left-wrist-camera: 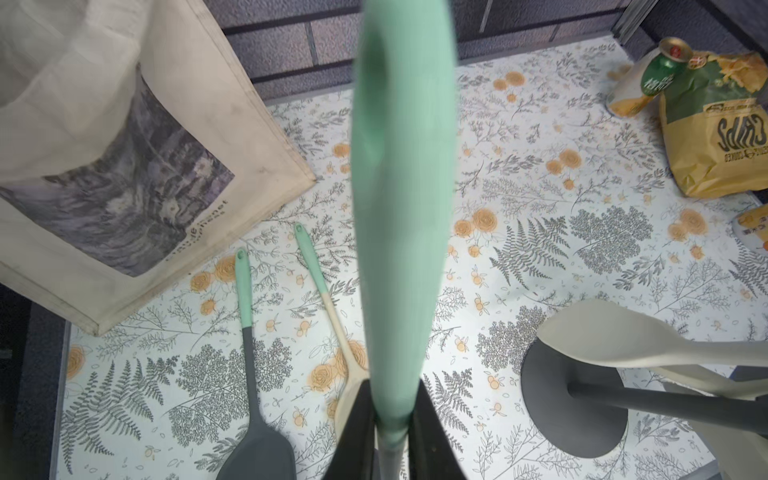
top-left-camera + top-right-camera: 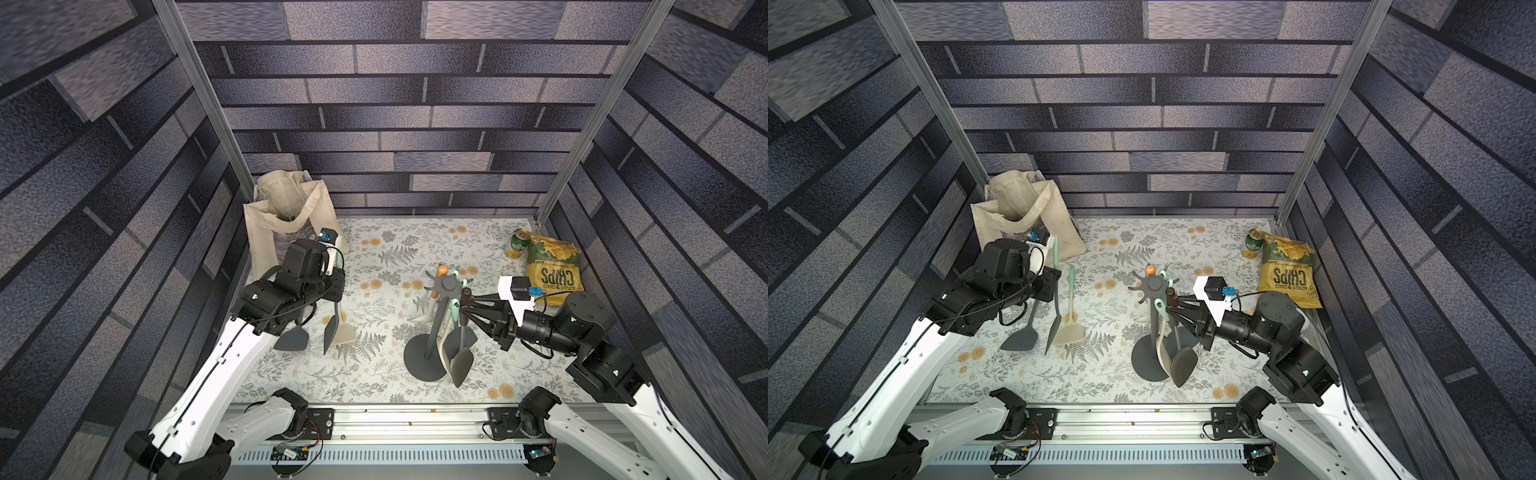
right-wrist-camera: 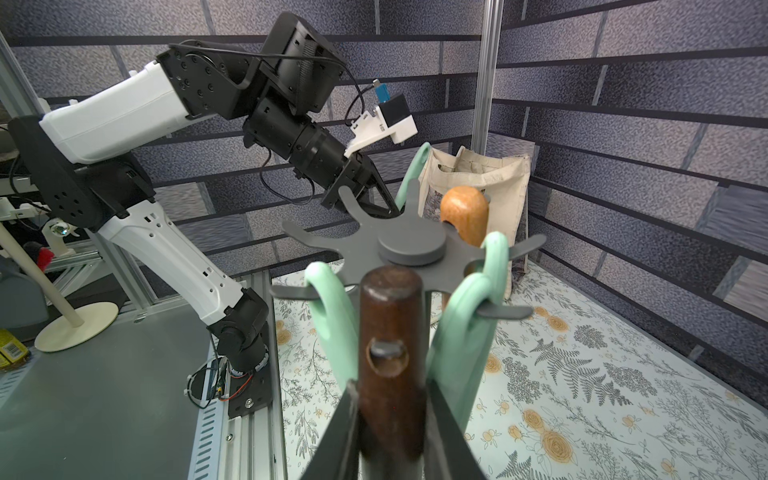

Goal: Take the spatula off the kitchen utensil rack
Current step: Place the spatula at the center of the board.

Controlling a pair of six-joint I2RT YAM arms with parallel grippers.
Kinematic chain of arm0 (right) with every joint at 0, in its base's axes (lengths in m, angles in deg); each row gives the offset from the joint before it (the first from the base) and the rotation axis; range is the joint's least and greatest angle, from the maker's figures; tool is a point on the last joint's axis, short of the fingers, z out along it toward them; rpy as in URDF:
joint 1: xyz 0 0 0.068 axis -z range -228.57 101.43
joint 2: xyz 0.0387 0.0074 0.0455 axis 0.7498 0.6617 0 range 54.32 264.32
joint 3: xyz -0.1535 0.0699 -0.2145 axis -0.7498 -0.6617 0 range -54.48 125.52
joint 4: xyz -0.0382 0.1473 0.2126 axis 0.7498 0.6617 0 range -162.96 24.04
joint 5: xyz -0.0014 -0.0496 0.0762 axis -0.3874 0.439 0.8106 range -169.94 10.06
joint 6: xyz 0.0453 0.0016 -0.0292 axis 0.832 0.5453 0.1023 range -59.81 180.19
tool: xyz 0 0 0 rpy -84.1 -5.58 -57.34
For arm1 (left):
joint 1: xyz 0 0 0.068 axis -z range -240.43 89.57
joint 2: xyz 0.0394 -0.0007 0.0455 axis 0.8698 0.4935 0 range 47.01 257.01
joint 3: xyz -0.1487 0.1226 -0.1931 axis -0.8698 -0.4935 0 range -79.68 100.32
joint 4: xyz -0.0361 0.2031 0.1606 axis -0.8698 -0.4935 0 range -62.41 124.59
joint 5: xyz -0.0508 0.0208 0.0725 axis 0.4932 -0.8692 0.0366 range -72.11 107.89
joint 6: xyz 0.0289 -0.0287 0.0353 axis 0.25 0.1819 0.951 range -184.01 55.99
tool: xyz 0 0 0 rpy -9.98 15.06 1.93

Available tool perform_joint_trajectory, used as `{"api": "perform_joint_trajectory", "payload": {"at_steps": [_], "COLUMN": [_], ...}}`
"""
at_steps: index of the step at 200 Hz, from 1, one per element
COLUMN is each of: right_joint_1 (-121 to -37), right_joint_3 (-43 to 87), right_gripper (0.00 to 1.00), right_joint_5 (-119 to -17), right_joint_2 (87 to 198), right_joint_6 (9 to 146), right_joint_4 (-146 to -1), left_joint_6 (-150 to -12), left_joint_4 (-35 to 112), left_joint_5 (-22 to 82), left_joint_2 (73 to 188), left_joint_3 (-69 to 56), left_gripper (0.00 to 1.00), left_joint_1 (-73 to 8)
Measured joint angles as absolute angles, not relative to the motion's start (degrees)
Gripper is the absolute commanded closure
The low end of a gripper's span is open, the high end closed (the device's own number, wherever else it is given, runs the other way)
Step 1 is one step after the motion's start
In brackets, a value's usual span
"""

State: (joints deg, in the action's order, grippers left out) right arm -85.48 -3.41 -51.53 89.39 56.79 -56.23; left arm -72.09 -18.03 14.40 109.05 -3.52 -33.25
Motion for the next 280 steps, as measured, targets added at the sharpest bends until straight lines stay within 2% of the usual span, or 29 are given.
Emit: {"api": "perform_joint_trajectory", "payload": {"at_steps": [41,168,235,280], "right_joint_1": [-85.6,-85.6,-85.6,-85.6], "right_joint_3": [-3.4,-3.4,-3.7,-3.8], "right_gripper": [0.79,0.79,0.79,0.79], "right_joint_5": [-51.4,-52.7,-53.0,-52.9], "right_joint_2": [89.7,87.8,87.3,87.4], "right_joint_6": [56.7,56.6,56.6,56.6], "right_joint_4": [-56.4,-54.8,-54.7,-54.8], "left_joint_6": [-74.0,-77.7,-82.5,-83.0], "left_joint_4": [-24.9,-33.0,-33.0,-32.0], "left_joint_5": [17.6,27.3,30.6,27.2], "left_joint_2": [117.6,139.7,148.7,156.3], "left_joint_3": [5.7,26.1,27.0,27.0], "left_gripper": [1.0,1.0,1.0,1.0], "left_joint_1": [-34.6,-35.4,-34.9,-35.3]}}
